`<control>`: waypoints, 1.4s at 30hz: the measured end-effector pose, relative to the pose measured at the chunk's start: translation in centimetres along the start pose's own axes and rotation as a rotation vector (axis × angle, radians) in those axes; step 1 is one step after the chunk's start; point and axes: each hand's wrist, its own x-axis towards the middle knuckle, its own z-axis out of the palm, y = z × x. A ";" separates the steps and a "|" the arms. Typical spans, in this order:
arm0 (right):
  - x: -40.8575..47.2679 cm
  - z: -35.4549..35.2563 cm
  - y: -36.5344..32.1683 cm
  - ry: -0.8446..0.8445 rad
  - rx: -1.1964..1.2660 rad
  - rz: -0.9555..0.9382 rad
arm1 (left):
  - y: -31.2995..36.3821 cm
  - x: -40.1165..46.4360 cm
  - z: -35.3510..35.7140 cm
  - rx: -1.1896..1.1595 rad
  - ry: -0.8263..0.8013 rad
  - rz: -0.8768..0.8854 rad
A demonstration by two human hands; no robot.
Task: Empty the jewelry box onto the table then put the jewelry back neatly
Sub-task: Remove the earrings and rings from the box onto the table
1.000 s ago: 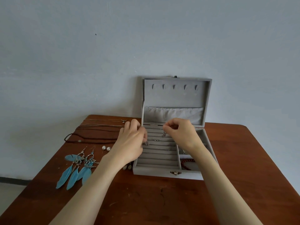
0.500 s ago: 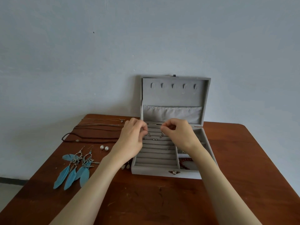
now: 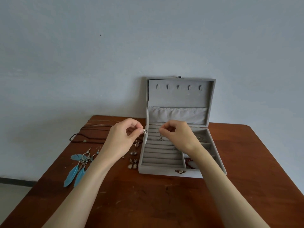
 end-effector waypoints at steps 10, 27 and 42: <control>-3.1 5.7 -3.1 -0.237 -0.014 0.001 | -0.4 -3.4 -6.3 0.206 -0.307 -0.157; -4.2 10.0 -3.8 -0.115 -0.608 -0.075 | -3.4 -4.0 -5.3 0.327 -0.549 -0.247; -4.2 9.1 -2.9 0.092 -0.441 -0.145 | -3.7 -3.6 -4.2 0.257 -0.368 -0.225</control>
